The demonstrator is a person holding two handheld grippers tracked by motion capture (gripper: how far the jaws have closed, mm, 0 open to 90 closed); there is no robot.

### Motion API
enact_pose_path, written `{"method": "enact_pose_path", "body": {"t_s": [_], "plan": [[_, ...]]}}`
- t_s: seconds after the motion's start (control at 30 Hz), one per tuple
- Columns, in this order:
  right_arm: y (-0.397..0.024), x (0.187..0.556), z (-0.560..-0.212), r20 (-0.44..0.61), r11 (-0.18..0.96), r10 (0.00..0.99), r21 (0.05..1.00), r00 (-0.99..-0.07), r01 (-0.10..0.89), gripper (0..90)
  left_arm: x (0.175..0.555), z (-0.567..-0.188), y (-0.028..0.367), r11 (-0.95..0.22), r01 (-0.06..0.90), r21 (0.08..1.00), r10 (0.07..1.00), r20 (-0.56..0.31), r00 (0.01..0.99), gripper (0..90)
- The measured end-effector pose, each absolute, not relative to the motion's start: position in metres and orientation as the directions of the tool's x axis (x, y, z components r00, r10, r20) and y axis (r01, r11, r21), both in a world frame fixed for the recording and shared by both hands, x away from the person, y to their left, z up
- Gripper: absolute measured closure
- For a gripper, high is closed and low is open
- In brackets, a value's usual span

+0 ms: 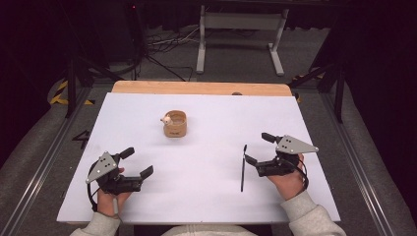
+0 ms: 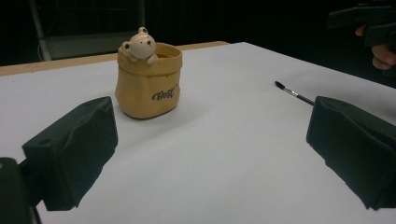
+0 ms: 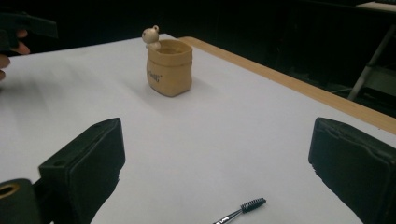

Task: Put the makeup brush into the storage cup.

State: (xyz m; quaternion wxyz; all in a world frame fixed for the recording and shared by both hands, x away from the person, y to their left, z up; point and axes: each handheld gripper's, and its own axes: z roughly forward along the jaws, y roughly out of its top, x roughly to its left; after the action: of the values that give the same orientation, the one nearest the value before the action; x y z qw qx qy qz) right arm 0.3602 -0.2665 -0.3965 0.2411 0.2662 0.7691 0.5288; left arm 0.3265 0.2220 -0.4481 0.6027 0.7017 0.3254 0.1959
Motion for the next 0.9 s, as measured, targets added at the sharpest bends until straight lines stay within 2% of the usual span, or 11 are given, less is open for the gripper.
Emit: {"method": "enact_pose_path", "body": {"t_s": [0.17,0.27,0.4,0.9], "plan": [[-0.258,0.366,-0.398,-0.115,0.369,0.657,0.91,-0.745,0.186,5.7,0.327,-0.449,0.222,-0.068,0.227,0.972,0.689,-0.119,0.715,2.6],[-0.252,0.373,-0.394,-0.117,0.444,0.671,0.854,-0.732,0.271,7.3,0.327,-0.448,0.222,-0.07,0.226,0.972,0.689,-0.117,0.716,2.6],[-0.246,0.379,-0.391,-0.14,0.519,0.673,0.788,-0.726,0.33,9.1,0.327,-0.449,0.222,-0.074,0.228,0.971,0.686,-0.116,0.718,2.5],[-0.239,0.391,-0.378,-0.115,0.645,0.634,0.623,-0.765,0.442,9.3,0.328,-0.45,0.221,-0.077,0.236,0.969,0.687,-0.12,0.716,2.3]]}}
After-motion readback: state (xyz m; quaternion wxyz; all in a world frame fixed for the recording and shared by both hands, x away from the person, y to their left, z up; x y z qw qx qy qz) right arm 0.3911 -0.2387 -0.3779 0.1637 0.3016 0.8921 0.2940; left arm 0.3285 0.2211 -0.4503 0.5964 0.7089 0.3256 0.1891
